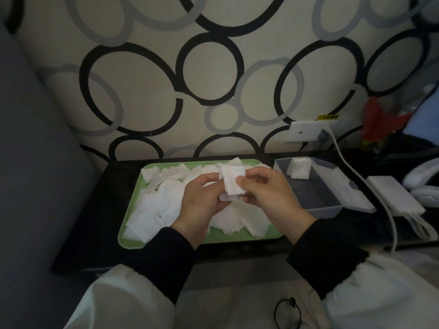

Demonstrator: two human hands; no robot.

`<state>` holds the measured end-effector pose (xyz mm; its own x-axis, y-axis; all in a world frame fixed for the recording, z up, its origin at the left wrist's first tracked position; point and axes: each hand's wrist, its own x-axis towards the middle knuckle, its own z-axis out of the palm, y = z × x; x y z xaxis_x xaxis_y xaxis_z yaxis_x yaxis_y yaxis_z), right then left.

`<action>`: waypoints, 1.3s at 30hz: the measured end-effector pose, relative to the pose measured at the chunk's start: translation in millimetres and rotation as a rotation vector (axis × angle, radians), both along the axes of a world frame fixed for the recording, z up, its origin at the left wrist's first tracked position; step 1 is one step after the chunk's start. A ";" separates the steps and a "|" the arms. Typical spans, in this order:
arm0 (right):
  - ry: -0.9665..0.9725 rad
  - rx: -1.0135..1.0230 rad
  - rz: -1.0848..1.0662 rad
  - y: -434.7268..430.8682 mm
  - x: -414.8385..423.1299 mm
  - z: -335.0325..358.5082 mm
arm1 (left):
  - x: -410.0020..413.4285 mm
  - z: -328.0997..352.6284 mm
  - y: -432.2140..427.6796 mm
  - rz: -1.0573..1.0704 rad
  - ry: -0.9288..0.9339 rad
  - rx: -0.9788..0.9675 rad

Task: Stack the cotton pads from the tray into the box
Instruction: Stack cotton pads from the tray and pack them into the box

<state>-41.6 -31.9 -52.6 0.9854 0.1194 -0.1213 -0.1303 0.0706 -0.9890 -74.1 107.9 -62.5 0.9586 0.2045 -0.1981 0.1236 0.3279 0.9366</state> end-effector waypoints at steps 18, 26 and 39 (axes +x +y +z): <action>-0.369 -0.783 0.150 -146.1 54.5 37.9 | 32.7 -5.6 -98.9 -0.145 -0.147 0.406; -0.337 -1.088 0.133 -176.4 124.5 22.6 | 62.5 -24.8 -127.8 -0.231 -0.104 0.759; -0.316 -1.525 0.182 -149.6 162.4 -8.5 | 69.5 -35.8 -127.6 -0.314 -0.099 0.852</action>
